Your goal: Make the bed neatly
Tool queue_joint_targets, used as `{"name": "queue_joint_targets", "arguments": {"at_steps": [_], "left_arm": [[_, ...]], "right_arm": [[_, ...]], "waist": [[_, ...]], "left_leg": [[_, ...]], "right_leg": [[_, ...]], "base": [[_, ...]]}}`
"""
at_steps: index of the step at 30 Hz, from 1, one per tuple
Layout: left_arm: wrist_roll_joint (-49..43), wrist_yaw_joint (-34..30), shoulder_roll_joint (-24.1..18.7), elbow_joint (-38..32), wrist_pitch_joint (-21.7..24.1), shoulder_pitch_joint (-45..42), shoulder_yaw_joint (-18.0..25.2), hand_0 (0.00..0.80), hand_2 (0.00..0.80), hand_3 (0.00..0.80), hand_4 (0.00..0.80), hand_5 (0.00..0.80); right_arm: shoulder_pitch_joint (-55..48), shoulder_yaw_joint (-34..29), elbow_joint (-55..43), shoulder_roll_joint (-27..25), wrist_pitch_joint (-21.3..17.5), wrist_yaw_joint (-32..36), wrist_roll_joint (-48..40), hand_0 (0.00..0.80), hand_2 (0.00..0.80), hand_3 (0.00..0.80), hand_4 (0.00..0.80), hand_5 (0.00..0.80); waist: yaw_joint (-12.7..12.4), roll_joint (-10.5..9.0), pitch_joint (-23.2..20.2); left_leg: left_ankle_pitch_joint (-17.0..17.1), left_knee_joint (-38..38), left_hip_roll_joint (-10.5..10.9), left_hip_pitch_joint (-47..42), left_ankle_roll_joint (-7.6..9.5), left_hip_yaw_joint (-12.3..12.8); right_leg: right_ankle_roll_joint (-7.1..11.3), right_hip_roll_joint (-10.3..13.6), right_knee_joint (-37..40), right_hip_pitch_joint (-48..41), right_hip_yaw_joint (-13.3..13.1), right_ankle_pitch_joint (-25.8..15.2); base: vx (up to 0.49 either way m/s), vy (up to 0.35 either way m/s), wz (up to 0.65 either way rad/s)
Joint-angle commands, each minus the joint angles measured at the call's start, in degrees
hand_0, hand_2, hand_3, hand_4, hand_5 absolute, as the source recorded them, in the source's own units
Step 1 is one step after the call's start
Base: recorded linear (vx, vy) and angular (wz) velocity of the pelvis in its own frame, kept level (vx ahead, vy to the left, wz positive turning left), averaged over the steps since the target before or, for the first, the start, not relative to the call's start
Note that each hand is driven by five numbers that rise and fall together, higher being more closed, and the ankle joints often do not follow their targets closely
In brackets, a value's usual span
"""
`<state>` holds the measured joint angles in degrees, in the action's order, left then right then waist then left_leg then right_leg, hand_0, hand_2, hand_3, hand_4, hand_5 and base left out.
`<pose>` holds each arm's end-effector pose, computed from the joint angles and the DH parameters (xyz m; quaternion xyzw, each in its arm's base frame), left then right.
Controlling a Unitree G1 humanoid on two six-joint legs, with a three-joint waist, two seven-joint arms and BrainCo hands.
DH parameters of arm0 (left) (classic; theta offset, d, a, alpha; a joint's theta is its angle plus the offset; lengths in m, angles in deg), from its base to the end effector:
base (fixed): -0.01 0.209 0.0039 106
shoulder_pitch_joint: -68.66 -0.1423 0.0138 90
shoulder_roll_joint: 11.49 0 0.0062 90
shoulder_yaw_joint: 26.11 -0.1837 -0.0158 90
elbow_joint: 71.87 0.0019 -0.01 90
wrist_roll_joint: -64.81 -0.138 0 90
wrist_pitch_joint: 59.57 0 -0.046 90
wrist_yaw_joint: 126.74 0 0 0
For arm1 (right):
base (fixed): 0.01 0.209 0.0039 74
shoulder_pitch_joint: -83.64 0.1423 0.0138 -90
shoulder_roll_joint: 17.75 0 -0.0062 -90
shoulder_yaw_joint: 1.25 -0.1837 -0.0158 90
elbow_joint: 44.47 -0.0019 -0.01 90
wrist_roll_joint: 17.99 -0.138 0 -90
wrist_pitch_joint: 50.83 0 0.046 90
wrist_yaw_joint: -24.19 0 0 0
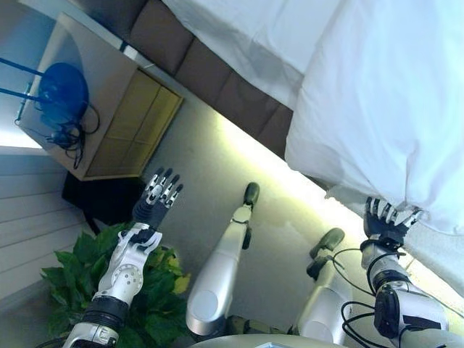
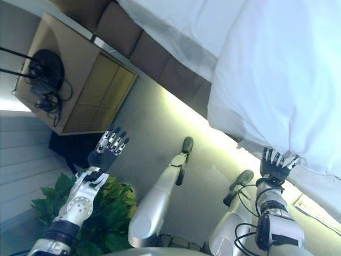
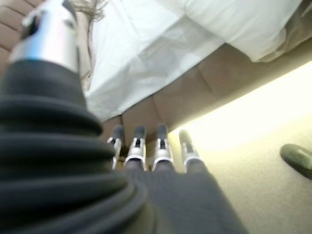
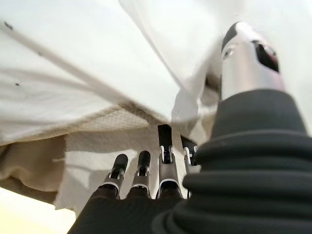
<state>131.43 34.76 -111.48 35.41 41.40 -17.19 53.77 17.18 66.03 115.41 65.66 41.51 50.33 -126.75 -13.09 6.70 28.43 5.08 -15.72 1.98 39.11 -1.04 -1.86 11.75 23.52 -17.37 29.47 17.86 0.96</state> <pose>0.2096 0.2283 0.0215 -0.3286 -0.0054 -0.0938 0.9398 0.2100 -0.2940 -0.0300 0.7226 -0.1378 -0.2644 0.6237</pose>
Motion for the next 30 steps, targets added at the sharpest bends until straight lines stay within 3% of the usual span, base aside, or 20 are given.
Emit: {"name": "queue_joint_targets", "arguments": {"at_steps": [1, 8, 13, 19, 25, 30], "left_arm": [[2.5, -0.7, -1.5, -0.1, 3.8, -2.0, 2.6, 0.000, 0.000, 0.000, 0.000, 0.000], [4.1, -1.4, -2.6, 0.0, 6.3, -2.7, 4.3, 0.000, 0.000, 0.000, 0.000, 0.000], [3.8, -1.0, -3.5, 0.1, 7.6, -2.5, 4.6, 0.000, 0.000, 0.000, 0.000, 0.000], [4.6, -0.9, -3.9, -1.7, 6.4, -3.1, 4.6, 0.000, 0.000, 0.000, 0.000, 0.000], [2.1, -1.6, -3.3, -2.4, 4.9, -2.2, 5.3, 0.000, 0.000, 0.000, 0.000, 0.000], [0.6, -2.7, -2.7, -1.2, 4.4, -1.7, 5.0, 0.000, 0.000, 0.000, 0.000, 0.000]], "right_arm": [[-10.9, -8.2, 0.3, -3.2, -2.7, -0.5, -4.2, 0.000, 0.000, 0.000, 0.000, 0.000], [-15.1, -12.0, 0.6, -5.3, -3.0, -3.1, -4.2, 0.000, 0.000, 0.000, 0.000, 0.000], [-18.1, -13.8, 1.8, -5.2, 0.1, -0.3, -4.2, 0.000, 0.000, 0.000, 0.000, 0.000], [-17.1, -10.3, -0.3, -7.8, 2.6, 5.9, -4.2, 0.000, 0.000, 0.000, 0.000, 0.000], [-12.8, -7.7, -1.9, -13.2, 2.6, 11.9, -0.5, 0.000, 0.000, 0.000, 0.000, 0.000], [-10.5, -8.2, -1.9, -16.6, 2.6, 13.1, -3.4, 0.000, 0.000, 0.000, 0.000, 0.000]], "waist": [[1.6, 0.92, 1.4], [3.4, -0.43, 1.4], [4.6, -1.55, 1.4], [4.7, -0.78, 1.4], [2.9, 0.05, 1.4], [1.5, 1.56, 1.4]], "left_leg": [[2.2, -5.5, -5.4, 5.9, -7.14, -1.6], [3.4, -4.6, -6.1, 7.8, -7.21, -0.7], [4.1, -3.9, -7.5, 10.0, -7.51, -0.1], [3.7, -3.3, -7.0, 10.9, -7.07, 0.6], [4.9, -2.1, -6.5, 12.0, -6.77, 0.2], [4.4, -1.8, -5.7, 11.7, -6.72, -0.6]], "right_leg": [[3.25, 3.4, 6.1, -3.8, -3.6, -8.2], [3.25, 2.4, 7.4, -2.1, -4.5, -9.1], [3.25, 1.3, 8.0, -0.2, -4.7, -9.2], [3.25, 1.4, 8.2, 2.4, -5.5, -9.2], [3.25, 2.2, 8.2, 4.4, -4.8, -9.9], [3.25, 3.0, 6.5, 5.7, -4.2, -9.0]], "base": [[-0.032, 0.020, -0.10], [-0.051, -0.016, -0.10], [-0.029, -0.061, -0.20], [-0.023, -0.005, -0.17], [-0.012, -0.087, -0.04], [0.007, -0.051, 0.11]]}}
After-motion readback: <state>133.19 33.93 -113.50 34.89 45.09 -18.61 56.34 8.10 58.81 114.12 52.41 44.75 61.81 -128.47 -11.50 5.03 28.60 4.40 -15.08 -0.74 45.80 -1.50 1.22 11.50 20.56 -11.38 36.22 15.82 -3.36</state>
